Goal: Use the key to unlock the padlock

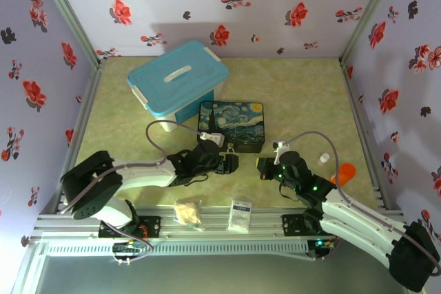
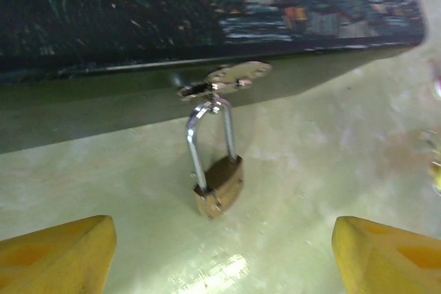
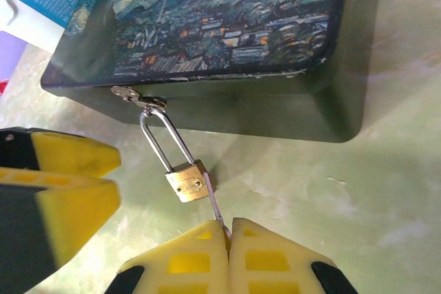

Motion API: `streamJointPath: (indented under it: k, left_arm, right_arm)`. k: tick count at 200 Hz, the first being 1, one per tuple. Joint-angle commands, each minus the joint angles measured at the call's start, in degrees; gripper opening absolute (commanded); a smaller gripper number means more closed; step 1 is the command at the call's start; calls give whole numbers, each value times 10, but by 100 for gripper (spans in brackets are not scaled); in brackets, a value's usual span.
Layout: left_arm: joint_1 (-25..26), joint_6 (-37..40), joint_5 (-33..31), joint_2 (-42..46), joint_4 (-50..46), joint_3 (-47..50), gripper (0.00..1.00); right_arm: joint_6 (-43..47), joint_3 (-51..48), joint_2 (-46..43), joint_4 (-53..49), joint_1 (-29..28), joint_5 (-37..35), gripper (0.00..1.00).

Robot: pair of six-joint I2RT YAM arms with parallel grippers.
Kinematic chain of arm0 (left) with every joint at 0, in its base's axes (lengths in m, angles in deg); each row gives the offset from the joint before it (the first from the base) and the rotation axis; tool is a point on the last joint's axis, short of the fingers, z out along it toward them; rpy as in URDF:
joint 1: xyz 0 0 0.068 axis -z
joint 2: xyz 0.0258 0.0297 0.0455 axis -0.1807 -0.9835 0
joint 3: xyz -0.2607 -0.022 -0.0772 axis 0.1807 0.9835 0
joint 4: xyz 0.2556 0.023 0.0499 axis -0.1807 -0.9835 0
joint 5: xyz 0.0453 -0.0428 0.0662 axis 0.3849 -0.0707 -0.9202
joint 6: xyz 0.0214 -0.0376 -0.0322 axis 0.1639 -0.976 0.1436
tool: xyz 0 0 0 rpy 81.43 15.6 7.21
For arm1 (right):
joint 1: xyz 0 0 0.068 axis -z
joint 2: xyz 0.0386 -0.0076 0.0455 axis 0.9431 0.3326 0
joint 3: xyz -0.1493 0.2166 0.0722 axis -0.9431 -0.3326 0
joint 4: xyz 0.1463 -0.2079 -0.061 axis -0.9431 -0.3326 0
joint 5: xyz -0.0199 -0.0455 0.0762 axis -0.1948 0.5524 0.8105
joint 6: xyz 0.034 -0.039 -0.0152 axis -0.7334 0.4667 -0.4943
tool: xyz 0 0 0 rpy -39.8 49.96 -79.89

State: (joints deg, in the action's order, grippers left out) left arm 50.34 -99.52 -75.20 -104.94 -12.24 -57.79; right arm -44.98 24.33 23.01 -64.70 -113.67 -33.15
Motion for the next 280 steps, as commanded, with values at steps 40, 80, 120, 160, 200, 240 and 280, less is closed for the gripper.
streamJointPath:
  k: [40,80,120,160,200,240,280]
  left_arm:
    - [8,-34,-32,-108,55,-54,79]
    - [21,-60,-31,-137,89,-49,53]
    - [21,-69,-35,-148,94,-48,40]
    - [22,-71,-31,-144,118,-39,28]
    - [21,-81,-28,-121,151,-18,15]
    - [14,-122,-4,-100,231,17,12]
    - [3,-165,28,-97,299,32,11]
  right_arm:
    - [4,8,-4,-33,2,-18,0]
    - [-7,-7,-15,-21,1,-19,0]
    - [-39,-37,-3,43,2,-8,0]
    - [-83,-65,71,145,1,53,0]
    - [-130,-71,145,217,1,113,0]
    - [-176,-73,226,323,1,158,0]
    - [-185,-74,310,407,5,214,0]
